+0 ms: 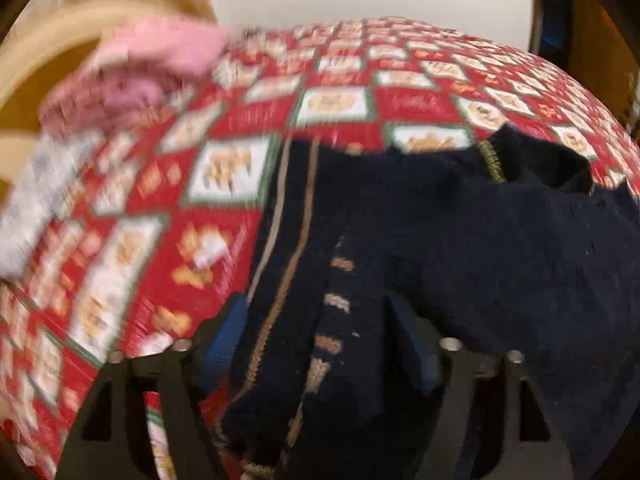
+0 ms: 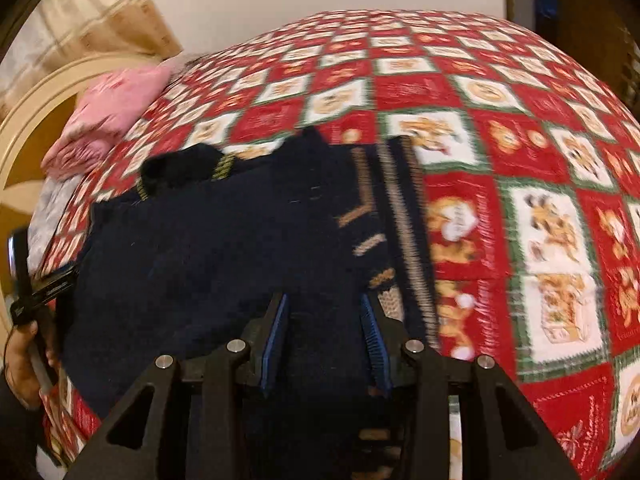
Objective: Fold small clothes
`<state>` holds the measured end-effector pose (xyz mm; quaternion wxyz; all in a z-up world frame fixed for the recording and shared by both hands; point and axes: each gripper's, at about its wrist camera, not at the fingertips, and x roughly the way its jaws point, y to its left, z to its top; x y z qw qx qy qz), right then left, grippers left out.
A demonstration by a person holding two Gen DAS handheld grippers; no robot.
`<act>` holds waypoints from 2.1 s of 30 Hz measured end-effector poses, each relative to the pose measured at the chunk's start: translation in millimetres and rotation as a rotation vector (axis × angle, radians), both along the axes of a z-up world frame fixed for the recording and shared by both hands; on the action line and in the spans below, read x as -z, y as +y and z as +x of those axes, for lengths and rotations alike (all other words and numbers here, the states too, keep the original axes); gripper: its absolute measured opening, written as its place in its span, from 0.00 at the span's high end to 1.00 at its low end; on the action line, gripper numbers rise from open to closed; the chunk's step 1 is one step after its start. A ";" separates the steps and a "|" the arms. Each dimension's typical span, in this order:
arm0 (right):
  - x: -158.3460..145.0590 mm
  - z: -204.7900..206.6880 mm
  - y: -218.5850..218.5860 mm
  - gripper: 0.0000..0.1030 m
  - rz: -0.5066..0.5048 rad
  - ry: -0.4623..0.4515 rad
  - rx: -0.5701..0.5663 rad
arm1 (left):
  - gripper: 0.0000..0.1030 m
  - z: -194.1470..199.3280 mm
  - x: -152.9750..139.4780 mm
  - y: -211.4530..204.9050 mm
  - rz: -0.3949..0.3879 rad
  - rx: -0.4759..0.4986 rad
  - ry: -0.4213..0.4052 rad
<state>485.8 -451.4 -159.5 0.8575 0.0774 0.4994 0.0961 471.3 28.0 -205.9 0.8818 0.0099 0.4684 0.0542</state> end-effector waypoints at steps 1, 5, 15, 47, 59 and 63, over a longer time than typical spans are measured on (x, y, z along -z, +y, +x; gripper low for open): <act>-2.5 -3.1 -4.2 0.62 0.025 -0.002 0.012 | 0.19 -1.9 -1.1 11.6 -0.058 -0.034 -0.002; -21.8 -28.6 7.2 0.62 -0.081 -0.077 -0.009 | 0.19 -13.4 -8.8 25.6 -0.094 -0.037 -0.006; 8.2 -83.7 39.3 0.62 -0.195 -0.045 -0.142 | 0.19 -34.8 -7.0 13.2 -0.051 -0.025 -0.033; 19.4 -106.8 41.4 0.54 -0.212 -0.221 -0.127 | 0.89 65.8 -19.2 -21.7 -0.099 0.057 0.021; -9.0 -107.4 53.2 0.54 -0.202 -0.254 -0.127 | 0.80 44.6 -33.4 -13.0 -0.103 0.044 -0.086; -28.1 -94.4 92.9 0.54 -0.128 -0.275 -0.222 | 0.37 9.3 -61.9 -25.3 -0.058 0.101 -0.202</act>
